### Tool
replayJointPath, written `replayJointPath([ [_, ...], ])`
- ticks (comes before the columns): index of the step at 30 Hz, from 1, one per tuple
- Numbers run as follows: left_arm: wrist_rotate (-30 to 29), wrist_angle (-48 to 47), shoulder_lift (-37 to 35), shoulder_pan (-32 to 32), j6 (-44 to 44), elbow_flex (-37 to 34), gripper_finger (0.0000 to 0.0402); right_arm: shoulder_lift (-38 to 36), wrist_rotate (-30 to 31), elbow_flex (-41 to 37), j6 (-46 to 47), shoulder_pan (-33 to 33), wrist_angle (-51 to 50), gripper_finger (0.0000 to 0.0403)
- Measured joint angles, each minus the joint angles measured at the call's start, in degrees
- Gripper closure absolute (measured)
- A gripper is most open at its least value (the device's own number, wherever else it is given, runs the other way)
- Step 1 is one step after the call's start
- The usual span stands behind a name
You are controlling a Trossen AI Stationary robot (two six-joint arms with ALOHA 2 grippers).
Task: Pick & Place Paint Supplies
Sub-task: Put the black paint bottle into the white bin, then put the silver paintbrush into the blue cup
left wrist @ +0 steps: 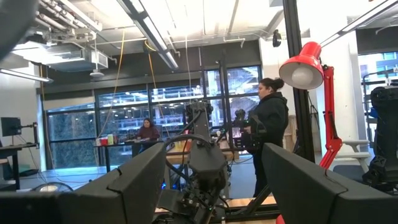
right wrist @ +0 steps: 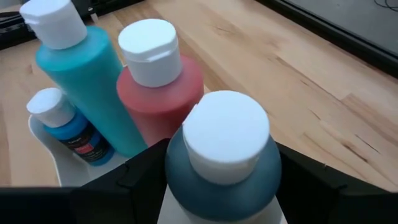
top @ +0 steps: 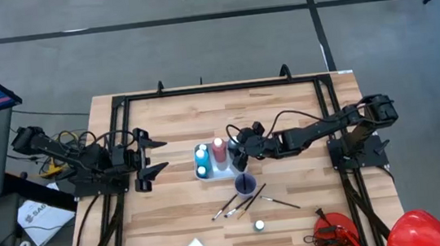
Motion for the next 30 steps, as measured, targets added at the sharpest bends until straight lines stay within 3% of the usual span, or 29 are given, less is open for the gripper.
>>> replayJointPath([
  [9,0.00,0.00,0.00,0.00,0.00,0.00,0.0140,0.00,0.14,4.36,0.43,1.48,-5.74,0.0156],
  [22,0.00,-0.04,0.00,0.00,0.00,0.00,0.0140,0.02,6.17,11.41,-0.04,3.72,-17.22,0.0156],
  [30,1.22,0.00,-0.09,-0.07,-0.59,0.00,0.0140,-2.86,12.85,17.03,-7.98,6.84,-21.97,0.0156],
])
